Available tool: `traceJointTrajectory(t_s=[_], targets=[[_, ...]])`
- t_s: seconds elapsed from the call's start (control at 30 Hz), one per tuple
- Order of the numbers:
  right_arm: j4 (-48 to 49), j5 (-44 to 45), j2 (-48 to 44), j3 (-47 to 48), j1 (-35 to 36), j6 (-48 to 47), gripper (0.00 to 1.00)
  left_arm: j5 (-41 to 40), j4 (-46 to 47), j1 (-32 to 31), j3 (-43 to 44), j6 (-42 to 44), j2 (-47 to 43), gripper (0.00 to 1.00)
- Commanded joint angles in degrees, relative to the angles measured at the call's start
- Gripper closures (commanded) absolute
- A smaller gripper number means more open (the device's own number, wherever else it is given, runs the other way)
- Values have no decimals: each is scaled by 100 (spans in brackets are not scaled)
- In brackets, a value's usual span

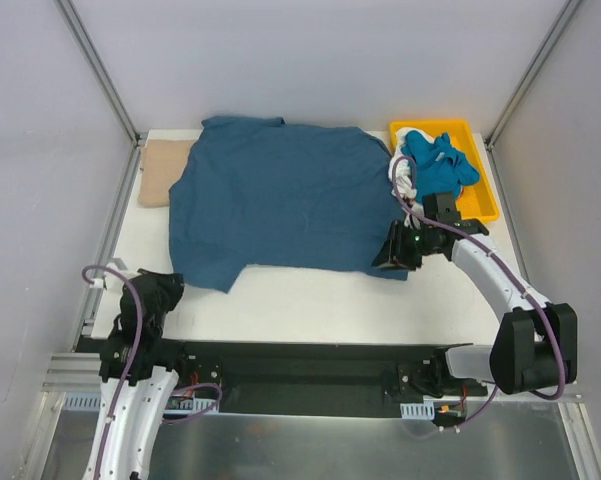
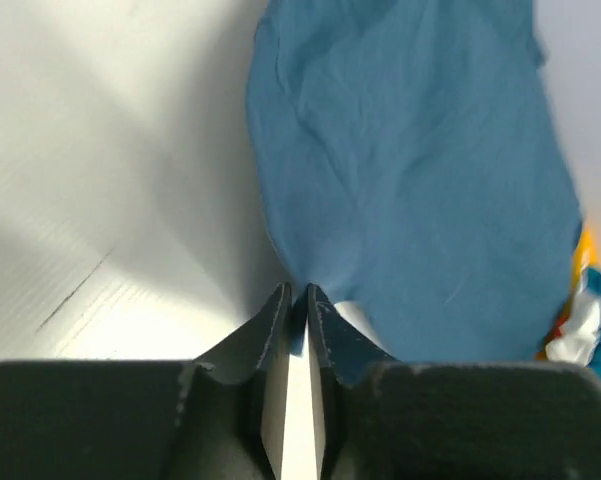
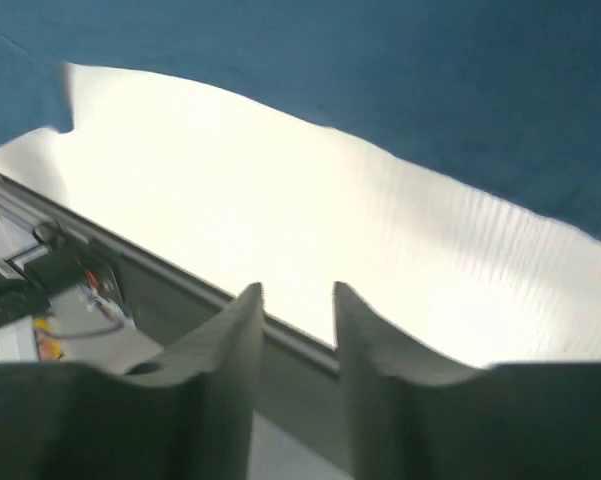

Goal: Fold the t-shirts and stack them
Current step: Flatten out the tshirt

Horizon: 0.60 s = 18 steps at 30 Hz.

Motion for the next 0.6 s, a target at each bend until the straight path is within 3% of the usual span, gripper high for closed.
traceJointTrajectory(t_s=[0.0,0.13,0.17,0.2,0.37,0.57], targets=[[-570,-67,40,-304,9,-135,54,-1162,-1175,42,709,-1075,-222,70],[-702,309,32,-157,18,-249,19,-1384,-1487,42,1368,-892,365,27],[-737,380,14,-86,18,-292,11,-1349,-1496,42,1457,-865,471,1],[-737,425,14,20,27,-310,3,-1314,-1487,42,1527,-830,586,1],[-737,916,-65,477,264,-468,3,-1244,-1260,42,1941,-655,1289,1],[-781,2427,163,540,844,-30,4,-93,-696,42,1959,303,2580,1]])
